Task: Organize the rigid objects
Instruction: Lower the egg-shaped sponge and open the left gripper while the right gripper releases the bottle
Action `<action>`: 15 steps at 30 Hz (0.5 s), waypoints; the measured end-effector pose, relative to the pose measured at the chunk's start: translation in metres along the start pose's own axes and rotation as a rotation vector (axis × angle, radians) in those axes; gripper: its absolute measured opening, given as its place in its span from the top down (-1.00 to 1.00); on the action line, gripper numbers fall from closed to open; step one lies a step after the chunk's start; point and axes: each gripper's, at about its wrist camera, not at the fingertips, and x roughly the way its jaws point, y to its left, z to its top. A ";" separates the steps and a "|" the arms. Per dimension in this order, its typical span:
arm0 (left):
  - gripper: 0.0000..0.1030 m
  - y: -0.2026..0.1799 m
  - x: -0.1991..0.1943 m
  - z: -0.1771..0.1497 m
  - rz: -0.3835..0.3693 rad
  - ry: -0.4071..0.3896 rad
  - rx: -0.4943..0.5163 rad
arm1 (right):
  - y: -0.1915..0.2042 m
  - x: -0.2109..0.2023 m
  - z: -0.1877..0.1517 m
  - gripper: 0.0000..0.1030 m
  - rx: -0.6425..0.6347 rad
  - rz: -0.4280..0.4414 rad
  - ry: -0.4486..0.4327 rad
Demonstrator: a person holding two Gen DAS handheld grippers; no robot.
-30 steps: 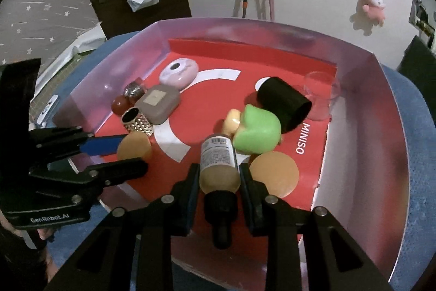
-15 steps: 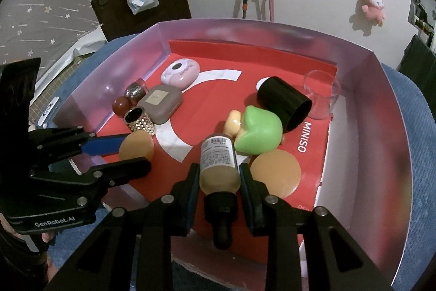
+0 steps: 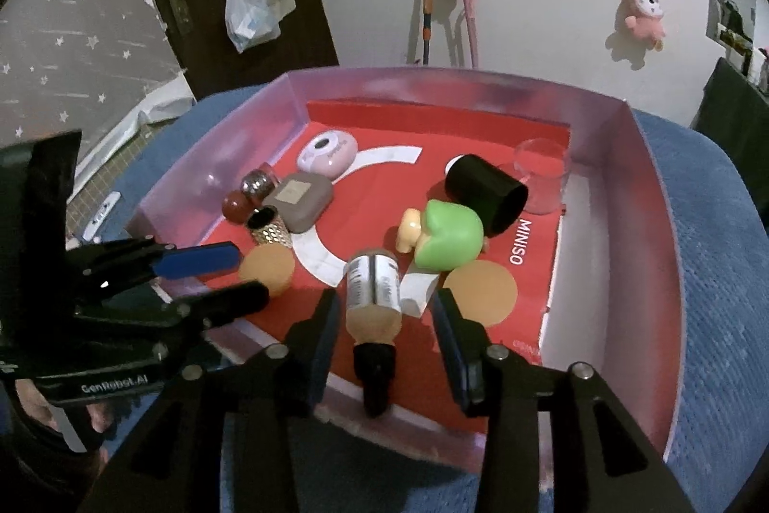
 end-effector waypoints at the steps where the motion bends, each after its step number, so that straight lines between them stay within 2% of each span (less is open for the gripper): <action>1: -0.37 0.000 -0.004 -0.002 0.001 -0.012 -0.003 | 0.001 -0.004 -0.001 0.10 0.004 -0.006 -0.012; 3: -0.37 0.000 -0.010 -0.004 0.003 -0.027 -0.009 | 0.003 -0.014 -0.004 -0.13 0.009 -0.022 -0.041; 7: -0.38 -0.002 -0.021 -0.008 0.016 -0.058 -0.014 | 0.007 -0.032 -0.010 -0.17 0.027 -0.040 -0.094; 8: -0.40 -0.003 -0.024 -0.010 0.019 -0.067 -0.014 | 0.008 -0.035 -0.011 -0.25 0.032 -0.044 -0.103; 10: -0.64 -0.004 -0.029 -0.012 0.035 -0.087 -0.014 | 0.010 -0.042 -0.014 -0.40 0.038 -0.061 -0.127; 12: -0.76 -0.005 -0.036 -0.015 0.054 -0.109 -0.015 | 0.014 -0.050 -0.019 -0.56 0.039 -0.090 -0.157; 15: -0.81 -0.004 -0.043 -0.018 0.069 -0.134 -0.026 | 0.018 -0.058 -0.025 -0.78 0.050 -0.109 -0.184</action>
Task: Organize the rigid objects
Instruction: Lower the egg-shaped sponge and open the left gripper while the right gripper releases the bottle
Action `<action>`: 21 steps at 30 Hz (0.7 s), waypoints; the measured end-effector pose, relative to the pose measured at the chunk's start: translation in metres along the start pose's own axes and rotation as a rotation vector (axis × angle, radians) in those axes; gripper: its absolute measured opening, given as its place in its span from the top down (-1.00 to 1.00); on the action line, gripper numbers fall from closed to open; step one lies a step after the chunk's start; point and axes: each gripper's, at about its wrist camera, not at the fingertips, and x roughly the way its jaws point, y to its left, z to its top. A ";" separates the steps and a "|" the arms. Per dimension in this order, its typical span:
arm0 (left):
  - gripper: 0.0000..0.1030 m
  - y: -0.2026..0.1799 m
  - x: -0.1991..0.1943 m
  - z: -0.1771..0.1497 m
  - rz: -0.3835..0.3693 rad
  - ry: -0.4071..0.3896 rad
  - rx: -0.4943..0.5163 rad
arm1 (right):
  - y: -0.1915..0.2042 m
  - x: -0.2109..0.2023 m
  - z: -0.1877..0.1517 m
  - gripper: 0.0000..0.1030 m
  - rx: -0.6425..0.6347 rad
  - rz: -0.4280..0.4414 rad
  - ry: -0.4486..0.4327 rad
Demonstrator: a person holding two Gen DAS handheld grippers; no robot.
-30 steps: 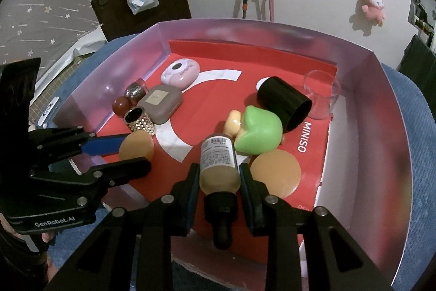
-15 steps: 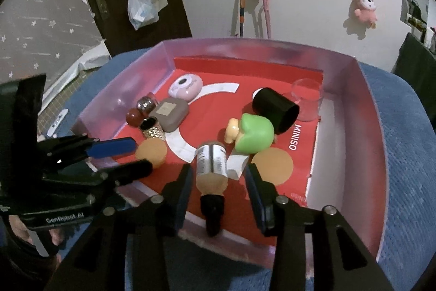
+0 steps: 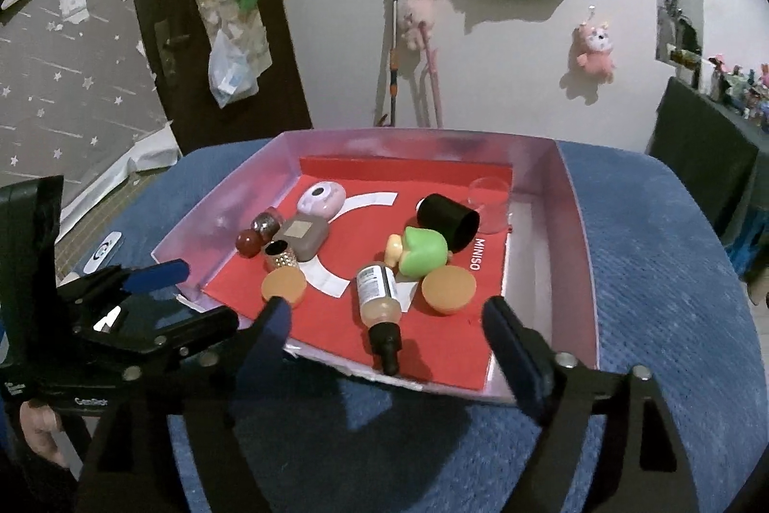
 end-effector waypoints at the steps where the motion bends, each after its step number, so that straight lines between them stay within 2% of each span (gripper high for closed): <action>1: -0.86 0.001 -0.001 -0.001 0.003 -0.004 -0.003 | 0.001 -0.003 -0.002 -0.81 0.005 -0.013 -0.012; 5: -0.91 0.002 -0.005 -0.005 0.031 -0.019 -0.007 | 0.005 -0.012 -0.009 -0.88 0.007 -0.042 -0.041; 8: -1.00 0.003 -0.007 -0.009 0.049 -0.031 -0.009 | 0.009 -0.014 -0.015 -1.00 0.004 -0.067 -0.057; 16: -1.00 0.006 0.000 -0.014 0.097 -0.037 0.000 | 0.003 -0.001 -0.028 -1.00 0.041 -0.119 -0.037; 21: -1.00 0.009 0.004 -0.015 0.096 -0.028 -0.006 | -0.002 0.008 -0.031 -1.00 0.066 -0.104 -0.008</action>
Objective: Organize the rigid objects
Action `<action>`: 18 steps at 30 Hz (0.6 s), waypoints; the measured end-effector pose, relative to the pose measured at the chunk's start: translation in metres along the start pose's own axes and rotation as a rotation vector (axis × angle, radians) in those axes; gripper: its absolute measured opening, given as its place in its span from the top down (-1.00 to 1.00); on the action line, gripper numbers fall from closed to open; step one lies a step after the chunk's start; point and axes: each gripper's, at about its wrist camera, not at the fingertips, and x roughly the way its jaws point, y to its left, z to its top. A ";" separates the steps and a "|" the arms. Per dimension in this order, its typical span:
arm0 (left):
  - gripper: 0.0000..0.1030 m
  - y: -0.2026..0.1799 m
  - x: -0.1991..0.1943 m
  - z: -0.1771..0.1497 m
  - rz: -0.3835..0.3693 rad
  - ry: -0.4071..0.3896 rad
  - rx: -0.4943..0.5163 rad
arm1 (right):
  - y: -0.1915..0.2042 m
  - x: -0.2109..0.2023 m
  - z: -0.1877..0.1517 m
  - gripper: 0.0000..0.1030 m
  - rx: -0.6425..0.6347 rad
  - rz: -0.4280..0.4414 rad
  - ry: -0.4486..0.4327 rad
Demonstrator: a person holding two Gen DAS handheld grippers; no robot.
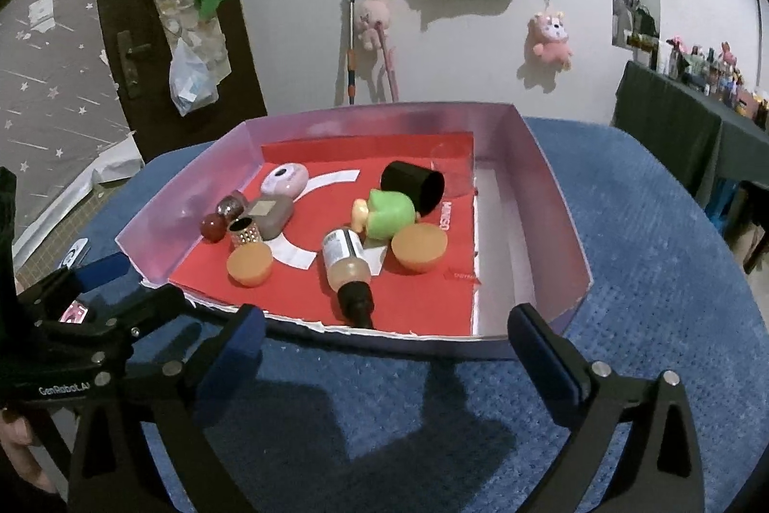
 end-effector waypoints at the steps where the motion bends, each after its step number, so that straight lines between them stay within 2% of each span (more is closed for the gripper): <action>1: -1.00 0.001 0.001 0.000 0.000 0.002 -0.002 | -0.001 0.001 0.000 -1.00 0.001 0.002 0.003; 11: -1.00 0.000 -0.005 -0.003 -0.035 0.010 -0.019 | 0.000 -0.010 0.002 -1.00 -0.001 0.018 -0.011; 18: -1.00 -0.008 -0.010 -0.021 -0.083 0.050 -0.024 | 0.003 -0.024 -0.005 -1.00 -0.008 0.032 0.002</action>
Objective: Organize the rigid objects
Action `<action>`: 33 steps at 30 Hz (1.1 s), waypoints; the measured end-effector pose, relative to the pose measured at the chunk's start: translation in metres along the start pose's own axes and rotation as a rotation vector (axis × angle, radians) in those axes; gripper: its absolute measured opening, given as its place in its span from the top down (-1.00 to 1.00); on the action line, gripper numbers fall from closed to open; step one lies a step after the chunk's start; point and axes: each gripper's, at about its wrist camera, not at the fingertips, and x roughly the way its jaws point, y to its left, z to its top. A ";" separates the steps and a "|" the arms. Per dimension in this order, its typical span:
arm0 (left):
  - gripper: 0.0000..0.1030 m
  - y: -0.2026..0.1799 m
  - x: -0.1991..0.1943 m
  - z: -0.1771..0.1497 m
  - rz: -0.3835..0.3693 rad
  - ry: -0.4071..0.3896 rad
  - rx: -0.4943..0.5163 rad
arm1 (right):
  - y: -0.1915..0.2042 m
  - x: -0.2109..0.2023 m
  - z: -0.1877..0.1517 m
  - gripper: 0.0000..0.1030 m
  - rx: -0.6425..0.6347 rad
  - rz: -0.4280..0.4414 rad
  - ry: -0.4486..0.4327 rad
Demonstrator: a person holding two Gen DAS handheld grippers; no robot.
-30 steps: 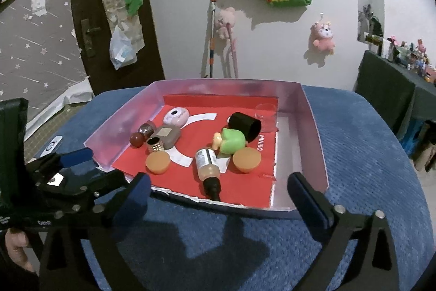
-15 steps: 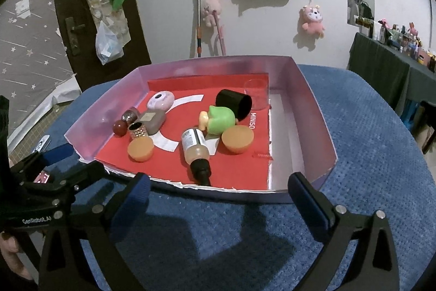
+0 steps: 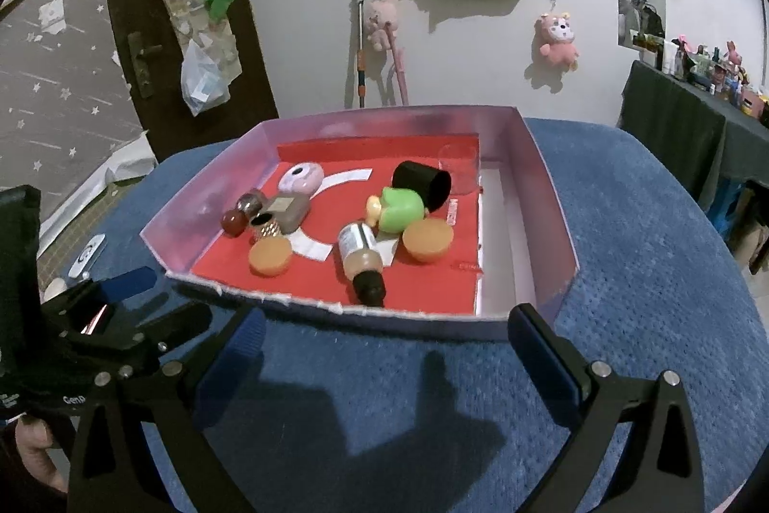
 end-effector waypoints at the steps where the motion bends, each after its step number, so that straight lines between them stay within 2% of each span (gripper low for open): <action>1: -1.00 -0.001 -0.001 -0.003 0.000 0.002 0.000 | 0.000 -0.004 -0.003 -1.00 0.001 0.002 -0.001; 9: -1.00 0.001 -0.012 -0.022 0.000 0.004 -0.036 | -0.002 -0.015 -0.023 -1.00 0.007 -0.018 0.014; 22: -1.00 0.002 -0.005 -0.045 -0.002 0.064 -0.050 | -0.008 -0.007 -0.052 -1.00 0.035 -0.027 0.075; 33: -1.00 0.002 -0.007 -0.049 0.007 0.045 -0.069 | -0.013 0.002 -0.061 -1.00 0.039 -0.046 0.102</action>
